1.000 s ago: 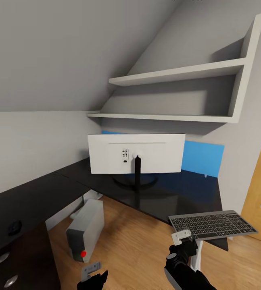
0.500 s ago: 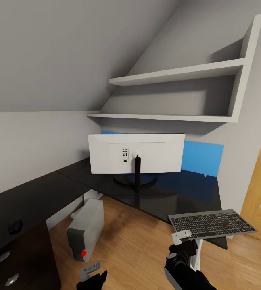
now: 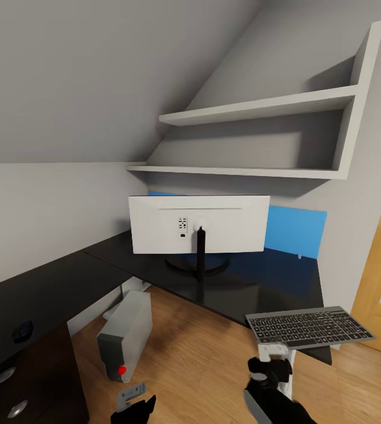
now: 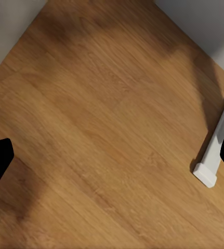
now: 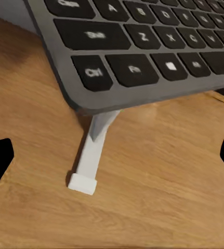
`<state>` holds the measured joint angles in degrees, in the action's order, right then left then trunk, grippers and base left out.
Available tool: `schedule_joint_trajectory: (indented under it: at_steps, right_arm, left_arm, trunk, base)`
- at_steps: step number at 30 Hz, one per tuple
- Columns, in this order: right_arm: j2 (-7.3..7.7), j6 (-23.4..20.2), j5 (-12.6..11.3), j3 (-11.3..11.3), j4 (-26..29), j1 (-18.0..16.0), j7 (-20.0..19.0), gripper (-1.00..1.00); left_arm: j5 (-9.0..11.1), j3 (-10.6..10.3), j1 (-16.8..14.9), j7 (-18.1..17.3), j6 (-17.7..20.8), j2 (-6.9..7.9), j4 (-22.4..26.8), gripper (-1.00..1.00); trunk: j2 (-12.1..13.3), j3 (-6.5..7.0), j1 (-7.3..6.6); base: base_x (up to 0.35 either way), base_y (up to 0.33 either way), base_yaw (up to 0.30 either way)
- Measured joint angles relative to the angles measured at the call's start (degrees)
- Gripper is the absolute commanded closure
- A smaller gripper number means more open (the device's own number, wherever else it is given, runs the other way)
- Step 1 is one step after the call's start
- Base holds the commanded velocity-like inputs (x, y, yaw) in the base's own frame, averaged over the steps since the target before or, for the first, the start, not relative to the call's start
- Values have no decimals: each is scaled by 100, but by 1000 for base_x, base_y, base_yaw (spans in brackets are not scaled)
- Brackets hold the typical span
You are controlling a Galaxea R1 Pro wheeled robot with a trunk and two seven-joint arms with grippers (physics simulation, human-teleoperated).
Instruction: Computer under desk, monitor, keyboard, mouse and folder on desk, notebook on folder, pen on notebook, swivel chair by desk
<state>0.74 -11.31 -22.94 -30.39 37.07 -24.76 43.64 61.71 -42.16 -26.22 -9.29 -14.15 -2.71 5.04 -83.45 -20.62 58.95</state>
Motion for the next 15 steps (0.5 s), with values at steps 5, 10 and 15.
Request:
schedule_joint_trajectory:
  at_steps: [5, 10, 15]
  right_arm:
    - [16, 2020, -660, 47, -1187, 355, -1104, -100]
    - [-22, 3505, -1035, 37, -2581, 491, -2106, -100]
    - [-143, 3889, -1315, 50, -3330, 513, -2872, -100]
  left_arm:
    - [-8, -22, 0, 136, 2, -8, -6, -100]
    - [-18, -42, 0, 605, -3, -28, -8, -100]
    - [-17, -37, -1, 741, 11, -33, -15, -100]
  trunk:
    - [0, -1, 0]
    - [0, 0, 0]
    - [0, 0, 0]
  base:
    - [0, 0, 0]
    - [0, 0, 0]
    - [0, 0, 0]
